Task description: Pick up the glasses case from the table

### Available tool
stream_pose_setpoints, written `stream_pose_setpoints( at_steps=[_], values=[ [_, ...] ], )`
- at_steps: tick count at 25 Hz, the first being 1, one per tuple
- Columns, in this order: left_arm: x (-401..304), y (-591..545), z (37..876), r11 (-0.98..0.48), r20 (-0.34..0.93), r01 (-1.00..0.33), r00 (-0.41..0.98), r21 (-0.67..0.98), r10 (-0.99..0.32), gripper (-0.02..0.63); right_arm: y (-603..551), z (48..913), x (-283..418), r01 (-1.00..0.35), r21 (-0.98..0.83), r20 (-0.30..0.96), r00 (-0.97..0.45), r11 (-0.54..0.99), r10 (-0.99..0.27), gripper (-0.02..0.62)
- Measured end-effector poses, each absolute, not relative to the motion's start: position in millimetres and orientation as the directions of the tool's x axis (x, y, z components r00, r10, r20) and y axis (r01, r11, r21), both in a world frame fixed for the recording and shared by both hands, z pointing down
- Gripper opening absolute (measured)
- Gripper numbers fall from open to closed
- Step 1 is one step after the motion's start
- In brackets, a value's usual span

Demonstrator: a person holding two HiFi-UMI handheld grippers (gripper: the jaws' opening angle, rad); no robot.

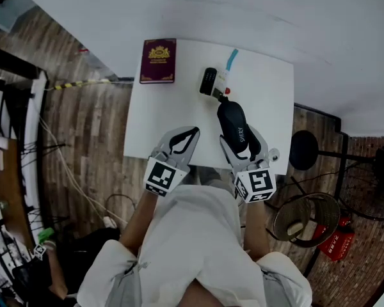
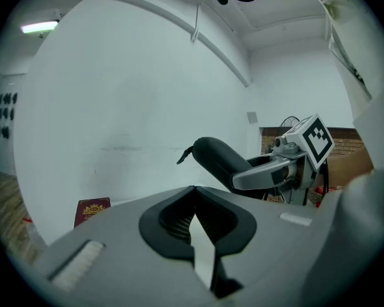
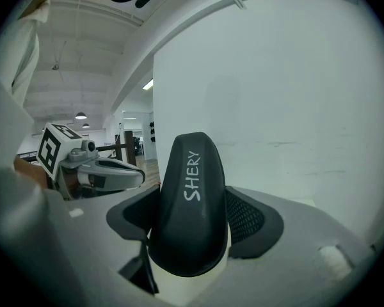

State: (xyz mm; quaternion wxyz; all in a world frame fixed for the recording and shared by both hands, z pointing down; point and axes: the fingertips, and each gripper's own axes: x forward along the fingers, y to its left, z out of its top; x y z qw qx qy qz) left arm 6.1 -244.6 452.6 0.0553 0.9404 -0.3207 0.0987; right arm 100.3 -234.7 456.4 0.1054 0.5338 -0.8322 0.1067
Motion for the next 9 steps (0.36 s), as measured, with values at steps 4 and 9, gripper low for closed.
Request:
stream_pose_setpoints(
  at_steps=[4, 9],
  values=[
    [7.4, -243.2, 451.0, -0.794, 0.212, -0.607, 0.782, 0.042, -0.587, 0.018, -233.9, 455.3, 99.9, -0.916, -0.06, 0.285, -0.397, 0.398, -0.872, 0.321],
    [6.4, -240.7, 447.0, -0.8, 0.198, -0.599, 0.789, 0.037, -0.582, 0.018, -230.9, 453.5, 96.9, -0.918, -0.055, 0.28, -0.391, 0.392, -0.877, 0.321]
  ],
)
